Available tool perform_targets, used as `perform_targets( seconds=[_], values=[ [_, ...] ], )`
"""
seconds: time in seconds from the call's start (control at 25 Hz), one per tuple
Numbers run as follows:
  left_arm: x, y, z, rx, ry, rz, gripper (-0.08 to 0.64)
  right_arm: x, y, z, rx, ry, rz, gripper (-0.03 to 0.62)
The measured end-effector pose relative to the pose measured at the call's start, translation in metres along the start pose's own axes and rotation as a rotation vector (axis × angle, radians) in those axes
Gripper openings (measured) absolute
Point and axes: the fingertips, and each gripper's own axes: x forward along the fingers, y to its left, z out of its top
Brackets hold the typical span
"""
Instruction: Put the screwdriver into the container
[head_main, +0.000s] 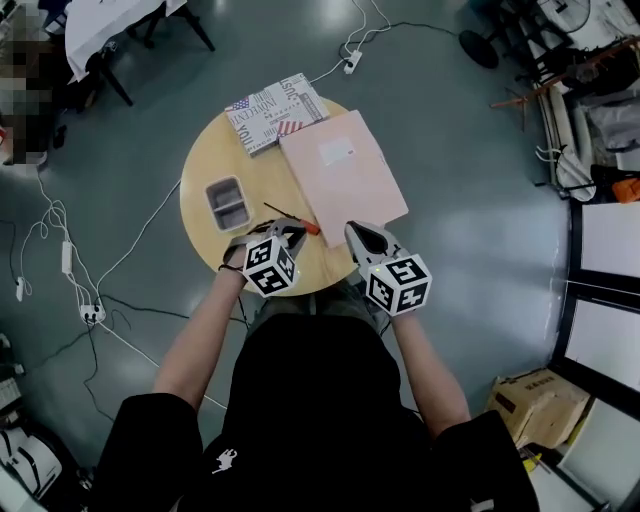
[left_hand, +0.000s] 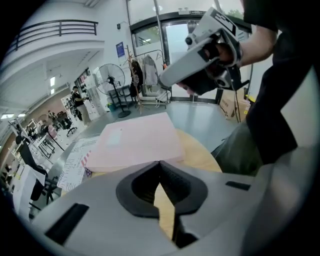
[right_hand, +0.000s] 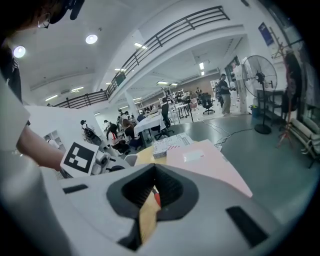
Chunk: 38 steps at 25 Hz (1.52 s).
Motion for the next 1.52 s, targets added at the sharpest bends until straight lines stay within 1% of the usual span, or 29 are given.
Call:
perform_targets(
  seconds=[0.16, 0.32, 0.44, 0.6, 0.8, 0.92, 0.96, 1.04, 1.24, 1.32, 1.52],
  values=[
    [0.014, -0.003, -0.008, 0.038, 0.045, -0.039, 0.003, -0.002, -0.004, -0.006, 0.029, 0.007, -0.009, 0.002],
    [0.027, -0.004, -0.011, 0.054, 0.064, -0.056, 0.003, -0.003, -0.009, -0.018, 0.025, 0.042, -0.033, 0.002],
    [0.035, -0.003, -0.013, 0.071, 0.078, -0.069, 0.004, -0.004, -0.010, -0.020, 0.039, 0.046, -0.042, 0.002],
    [0.046, -0.006, -0.018, 0.081, 0.100, -0.104, 0.024, -0.007, -0.013, -0.023, 0.059, 0.049, -0.044, 0.002],
    [0.057, -0.011, -0.024, 0.093, 0.132, -0.153, 0.067, -0.010, -0.025, -0.029, 0.088, 0.052, -0.064, 0.002],
    [0.062, -0.015, -0.028, 0.095, 0.157, -0.206, 0.140, -0.011, -0.028, -0.031, 0.101, 0.052, -0.069, 0.002],
    [0.064, -0.016, -0.030, 0.107, 0.166, -0.221, 0.159, -0.011, -0.029, -0.031, 0.105, 0.052, -0.071, 0.002],
    [0.069, -0.017, -0.032, 0.153, 0.192, -0.242, 0.175, -0.012, -0.032, -0.033, 0.114, 0.054, -0.074, 0.002],
    [0.080, -0.013, -0.040, 0.306, 0.246, -0.257, 0.186, -0.012, -0.035, -0.038, 0.136, 0.056, -0.081, 0.002],
    [0.083, -0.012, -0.042, 0.335, 0.260, -0.267, 0.186, -0.012, -0.038, -0.040, 0.146, 0.058, -0.085, 0.002],
    [0.091, -0.014, -0.048, 0.374, 0.285, -0.303, 0.180, -0.010, -0.038, -0.041, 0.155, 0.059, -0.085, 0.002]
  ],
)
